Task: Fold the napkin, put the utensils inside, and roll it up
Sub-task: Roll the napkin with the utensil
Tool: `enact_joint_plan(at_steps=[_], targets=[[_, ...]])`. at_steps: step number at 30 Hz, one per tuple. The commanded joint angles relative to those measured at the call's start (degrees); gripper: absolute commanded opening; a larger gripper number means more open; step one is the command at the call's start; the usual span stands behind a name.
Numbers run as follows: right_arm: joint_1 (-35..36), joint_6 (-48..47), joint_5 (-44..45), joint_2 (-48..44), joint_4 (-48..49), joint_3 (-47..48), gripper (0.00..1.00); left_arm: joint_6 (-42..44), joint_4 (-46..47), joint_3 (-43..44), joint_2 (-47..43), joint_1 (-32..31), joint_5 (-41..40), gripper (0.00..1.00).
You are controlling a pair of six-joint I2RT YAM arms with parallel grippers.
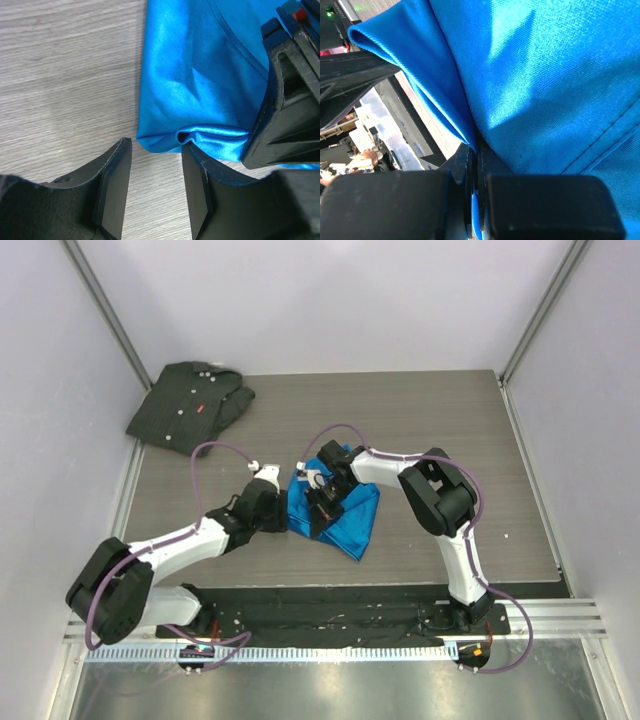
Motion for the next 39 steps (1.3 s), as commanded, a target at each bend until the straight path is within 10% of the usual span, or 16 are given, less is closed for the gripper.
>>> enact_joint_plan(at_steps=[1,15,39], targets=[[-0.31,-1.44,3.20,1.56,-2.55,-0.17,0.01,-0.62,4.88,-1.42,-1.73,0.45,2.68,0.48],[-0.22,-1.35,2.06,2.18,-2.73,0.00,0.01,-1.33,8.75,-4.15,-4.02,3.79,7.25,0.65],[-0.39,-1.53,0.57,3.23,-3.52,0.62,0.01,-0.89,13.85,-4.15,-0.07,4.14,10.24,0.52]])
